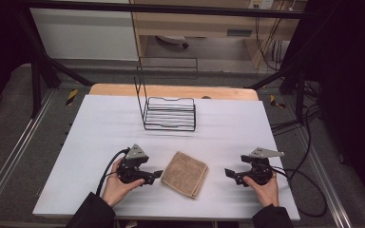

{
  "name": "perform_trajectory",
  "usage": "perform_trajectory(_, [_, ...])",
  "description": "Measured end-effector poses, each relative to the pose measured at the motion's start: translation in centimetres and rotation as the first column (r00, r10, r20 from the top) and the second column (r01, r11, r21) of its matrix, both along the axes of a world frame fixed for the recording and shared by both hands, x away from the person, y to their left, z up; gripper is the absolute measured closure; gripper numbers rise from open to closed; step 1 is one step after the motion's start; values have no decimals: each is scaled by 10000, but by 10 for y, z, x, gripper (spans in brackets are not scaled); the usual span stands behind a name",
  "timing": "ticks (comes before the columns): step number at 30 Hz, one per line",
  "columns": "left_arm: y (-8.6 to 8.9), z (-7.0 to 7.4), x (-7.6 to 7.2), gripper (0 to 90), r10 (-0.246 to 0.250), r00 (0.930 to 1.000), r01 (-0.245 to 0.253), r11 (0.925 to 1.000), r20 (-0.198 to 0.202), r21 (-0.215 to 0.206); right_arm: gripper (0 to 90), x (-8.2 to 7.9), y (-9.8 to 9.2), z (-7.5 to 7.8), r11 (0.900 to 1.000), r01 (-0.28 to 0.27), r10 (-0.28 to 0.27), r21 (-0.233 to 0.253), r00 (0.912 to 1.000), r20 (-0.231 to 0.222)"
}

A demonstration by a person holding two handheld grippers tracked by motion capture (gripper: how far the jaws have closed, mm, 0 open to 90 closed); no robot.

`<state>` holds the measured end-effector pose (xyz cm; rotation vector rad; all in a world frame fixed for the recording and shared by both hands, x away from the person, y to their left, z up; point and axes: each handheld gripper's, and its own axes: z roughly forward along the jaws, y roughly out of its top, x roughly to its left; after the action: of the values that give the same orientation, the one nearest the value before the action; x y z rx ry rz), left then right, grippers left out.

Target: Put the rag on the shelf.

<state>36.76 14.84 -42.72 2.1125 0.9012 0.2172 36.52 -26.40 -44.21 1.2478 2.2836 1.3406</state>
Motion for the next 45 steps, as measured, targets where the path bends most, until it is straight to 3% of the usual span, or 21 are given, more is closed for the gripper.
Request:
perform_trajectory(12, [-25,-11,-1,432,-381,9982,394,9989,-468,265,74,0,15,1,9998,52,-51,-177,10000,83])
perform_trajectory(16, [-26,-14,0,515,-386,9972,404,9988,-638,269,95,1,25,2,9998,30,-29,-203,10000,74])
perform_trajectory(20, [-23,-17,1,586,-355,9954,356,9994,-895,-2,117,3,41,2,9995,74,-72,-303,10000,54])
perform_trajectory(24, [-23,-19,0,611,-422,9945,432,9990,-954,79,131,4,51,2,9992,25,-28,-391,10000,-77])
perform_trajectory(31, [-27,-19,-2,679,-492,9936,510,9986,-1019,156,252,9,70,0,9996,-226,220,-166,9992,-336])
perform_trajectory(35, [-29,-20,-4,710,-495,9941,521,9983,-967,249,334,14,80,-3,9982,-235,213,-560,9990,-400])
perform_trajectory(41, [-31,-20,-6,742,-415,9942,445,9986,-990,281,485,16,86,-10,9983,-150,114,-562,9979,-634])
perform_trajectory(45, [-31,-20,-6,747,-391,9939,426,9986,-1031,316,536,16,88,-12,9982,-121,77,-591,9972,-742])
